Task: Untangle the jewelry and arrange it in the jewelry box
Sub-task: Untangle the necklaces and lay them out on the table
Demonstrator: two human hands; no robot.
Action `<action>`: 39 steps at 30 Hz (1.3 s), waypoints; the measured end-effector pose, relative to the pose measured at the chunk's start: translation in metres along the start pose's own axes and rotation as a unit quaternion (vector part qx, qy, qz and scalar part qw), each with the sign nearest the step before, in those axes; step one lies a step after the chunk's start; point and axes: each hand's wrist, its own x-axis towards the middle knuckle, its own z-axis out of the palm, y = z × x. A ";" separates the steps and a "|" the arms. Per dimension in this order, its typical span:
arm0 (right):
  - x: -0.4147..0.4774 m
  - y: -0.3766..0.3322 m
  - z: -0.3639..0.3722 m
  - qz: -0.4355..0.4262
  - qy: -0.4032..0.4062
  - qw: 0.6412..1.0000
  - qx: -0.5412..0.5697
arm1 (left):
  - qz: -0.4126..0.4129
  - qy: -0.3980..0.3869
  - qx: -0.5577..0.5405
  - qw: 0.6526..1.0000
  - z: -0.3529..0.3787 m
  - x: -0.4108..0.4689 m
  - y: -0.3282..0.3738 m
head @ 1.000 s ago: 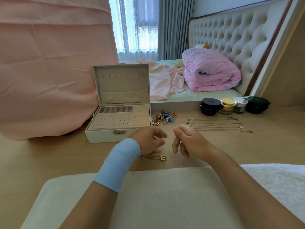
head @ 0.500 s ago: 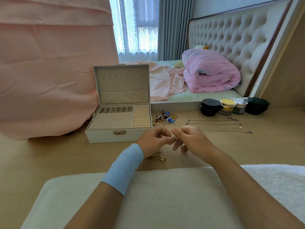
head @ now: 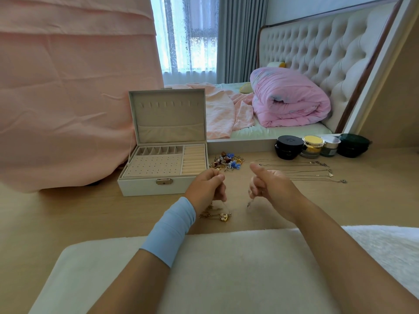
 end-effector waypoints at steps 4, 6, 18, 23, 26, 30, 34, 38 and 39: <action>-0.005 -0.006 -0.015 0.017 -0.046 0.989 0.142 | 0.021 0.065 0.064 0.996 -0.008 0.003 -0.004; -0.007 -0.009 -0.020 0.014 -0.059 0.977 0.202 | 0.037 0.089 0.111 0.989 -0.011 0.003 -0.005; 0.002 0.000 -0.001 -0.048 -0.170 0.971 0.161 | 0.153 0.085 0.214 0.961 0.023 -0.011 0.023; 0.002 0.007 0.003 -0.039 -0.190 0.974 0.118 | 0.107 0.099 0.151 0.978 0.030 -0.012 0.016; 0.003 0.006 0.006 -0.030 -0.185 0.977 0.100 | 0.101 0.112 0.162 0.975 0.024 -0.012 0.015; 0.000 0.003 0.010 -0.032 0.006 0.999 -0.023 | 0.101 0.121 0.262 0.952 0.012 -0.011 0.020; -0.002 0.007 0.018 -0.097 0.087 0.984 -0.118 | 0.148 0.100 0.335 0.925 0.002 -0.015 0.034; -0.003 0.003 0.031 -0.132 -0.082 0.987 -0.037 | 0.224 0.090 0.331 0.912 -0.001 -0.023 0.050; -0.004 0.004 0.033 -0.123 -0.108 0.986 -0.030 | 0.239 0.096 0.323 0.911 -0.003 -0.025 0.053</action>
